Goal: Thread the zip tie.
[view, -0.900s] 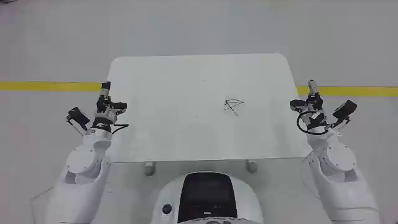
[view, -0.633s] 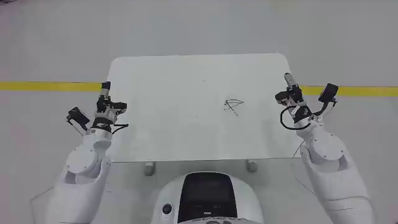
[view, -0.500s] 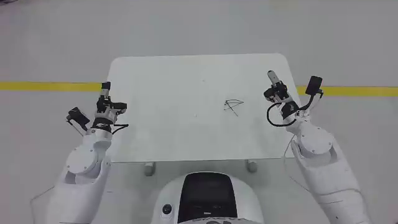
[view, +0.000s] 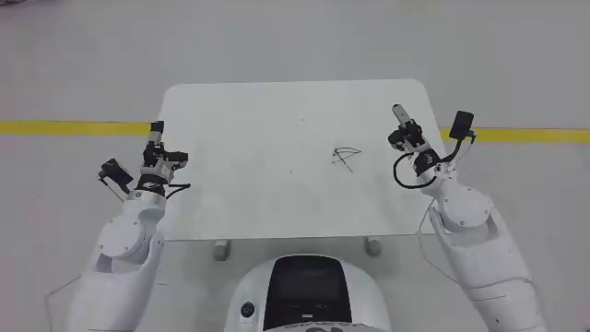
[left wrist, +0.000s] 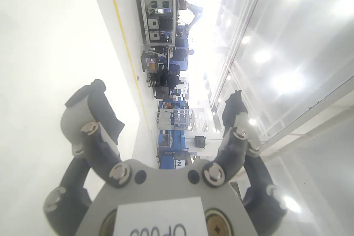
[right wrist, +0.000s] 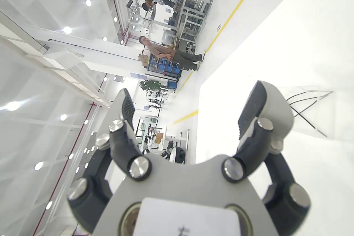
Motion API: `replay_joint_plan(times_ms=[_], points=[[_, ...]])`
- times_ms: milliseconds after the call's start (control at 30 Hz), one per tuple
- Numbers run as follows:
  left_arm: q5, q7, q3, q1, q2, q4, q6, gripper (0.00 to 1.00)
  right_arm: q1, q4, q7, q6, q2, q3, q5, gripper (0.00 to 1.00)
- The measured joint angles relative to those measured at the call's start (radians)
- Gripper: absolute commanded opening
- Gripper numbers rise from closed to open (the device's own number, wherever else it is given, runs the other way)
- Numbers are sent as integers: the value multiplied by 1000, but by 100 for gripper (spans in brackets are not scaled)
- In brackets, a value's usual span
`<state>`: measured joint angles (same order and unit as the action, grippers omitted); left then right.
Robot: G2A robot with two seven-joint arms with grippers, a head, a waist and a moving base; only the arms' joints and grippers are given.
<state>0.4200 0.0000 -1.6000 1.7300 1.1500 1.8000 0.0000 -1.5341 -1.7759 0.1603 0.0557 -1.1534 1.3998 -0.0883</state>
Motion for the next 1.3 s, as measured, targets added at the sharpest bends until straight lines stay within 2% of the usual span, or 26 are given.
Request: replay_joint_plan(times_ms=[167,300,400,533,633,700,1067,1300], points=[[0,0,0,0,0,0,0,100,2,-9,-4,3,-1,-9,10,100],[0,0,0,0,0,0,0,100,36,-40,-15,52,-7,-79,125,100],[0,0,0,0,0,0,0,100,92,-34,2,114,-14,-142,205,100],[0,0,0,0,0,0,0,100,205,2,33,215,-33,-262,310,100],[0,0,0,0,0,0,0,100,286,47,24,267,-54,-357,364,100],[0,0,0,0,0,0,0,100,320,68,9,283,-66,-399,367,100],[0,0,0,0,0,0,0,100,327,73,16,283,-65,-404,374,100],[0,0,0,0,0,0,0,100,430,132,199,284,-68,-417,545,100]])
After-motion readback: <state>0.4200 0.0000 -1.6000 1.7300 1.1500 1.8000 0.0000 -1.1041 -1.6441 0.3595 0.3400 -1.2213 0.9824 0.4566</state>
